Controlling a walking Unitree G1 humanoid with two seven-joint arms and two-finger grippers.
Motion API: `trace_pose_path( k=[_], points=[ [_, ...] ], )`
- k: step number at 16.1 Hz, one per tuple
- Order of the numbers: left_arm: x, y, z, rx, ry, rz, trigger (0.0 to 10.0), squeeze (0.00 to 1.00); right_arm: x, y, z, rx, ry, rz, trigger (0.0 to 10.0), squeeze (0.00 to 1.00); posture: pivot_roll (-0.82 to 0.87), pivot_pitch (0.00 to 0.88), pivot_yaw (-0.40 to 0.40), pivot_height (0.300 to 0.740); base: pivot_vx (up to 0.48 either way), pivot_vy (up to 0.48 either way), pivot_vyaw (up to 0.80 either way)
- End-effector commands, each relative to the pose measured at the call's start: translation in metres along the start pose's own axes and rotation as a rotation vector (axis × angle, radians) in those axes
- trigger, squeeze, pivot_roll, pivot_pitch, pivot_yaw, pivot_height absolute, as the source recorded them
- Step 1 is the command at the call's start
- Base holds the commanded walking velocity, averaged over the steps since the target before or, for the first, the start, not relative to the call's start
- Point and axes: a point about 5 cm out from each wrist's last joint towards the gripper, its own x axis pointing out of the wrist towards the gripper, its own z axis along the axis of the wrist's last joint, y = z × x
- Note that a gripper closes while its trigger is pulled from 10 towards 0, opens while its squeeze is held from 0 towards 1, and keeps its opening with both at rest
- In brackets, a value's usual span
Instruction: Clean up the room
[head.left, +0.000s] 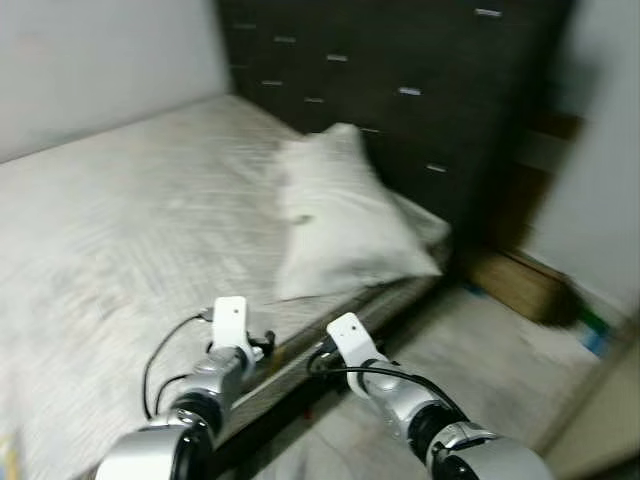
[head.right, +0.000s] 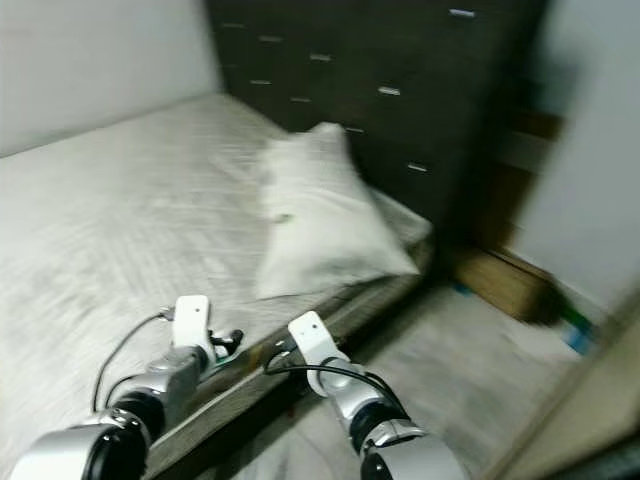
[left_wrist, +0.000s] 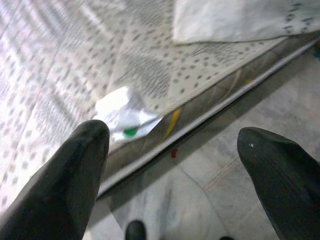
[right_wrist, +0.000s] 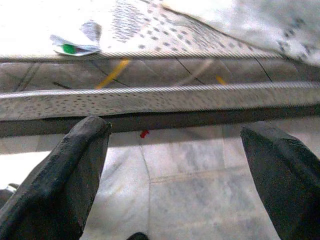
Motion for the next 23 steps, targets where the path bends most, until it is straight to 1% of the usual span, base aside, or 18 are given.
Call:
trace_pose_path(
  k=[1,5,7,12,16,18,21,22,23],
  points=[
    [-0.0002,0.0027,0.0006,0.002,-0.005,0.004,10.0,0.00,0.0002,-0.0011,0.0035,-0.011,-0.011,0.002,10.0,0.00,-0.10,0.000,0.019,0.740,0.000,0.000,0.80],
    [0.0000,-0.0005,0.0030,-0.025,-0.018,-0.042,10.0,0.00,0.0002,-0.0009,0.0031,-0.006,-0.008,0.002,10.0,0.00,-0.10,0.000,0.018,0.740,0.000,0.000,0.70],
    [0.0000,-0.0010,0.0034,-0.031,-0.019,-0.047,10.0,0.00,0.0002,-0.0010,0.0034,-0.007,-0.009,0.002,10.0,0.00,-0.10,0.000,0.018,0.740,0.259,0.000,0.41],
    [0.0001,-0.0015,0.0044,-0.034,-0.021,-0.051,10.0,0.00,0.0002,-0.0012,0.0041,-0.018,-0.010,0.004,10.0,0.00,-0.10,0.000,0.017,0.740,0.309,0.000,0.75],
    [0.0001,-0.0016,0.0048,-0.031,-0.023,-0.053,10.0,0.00,0.0002,-0.0018,0.0043,-0.016,-0.010,-0.001,10.0,0.00,-0.10,0.000,0.017,0.740,0.312,0.000,0.00],
    [0.0002,-0.0004,0.0045,-0.029,-0.018,-0.038,10.0,0.00,0.0002,-0.0021,0.0045,-0.015,-0.011,-0.002,10.0,0.00,-0.10,0.000,0.017,0.740,0.000,0.000,0.00],
    [0.0001,0.0020,0.0038,-0.022,-0.014,-0.011,10.0,0.00,0.0002,-0.0028,0.0053,0.029,-0.017,-0.001,10.0,0.00,-0.10,0.000,0.017,0.740,0.000,0.000,0.00],
    [0.0001,0.0022,0.0040,-0.027,-0.017,-0.009,10.0,0.00,0.0002,-0.0028,0.0055,0.031,-0.019,0.001,10.0,0.00,-0.10,0.000,0.017,0.740,0.000,0.000,0.00],
    [0.0001,0.0025,0.0044,-0.032,-0.022,-0.002,10.0,0.00,0.0003,-0.0007,0.0069,0.016,-0.029,0.021,10.0,0.00,-0.10,0.000,0.018,0.740,0.000,0.000,0.80]
  ],
)
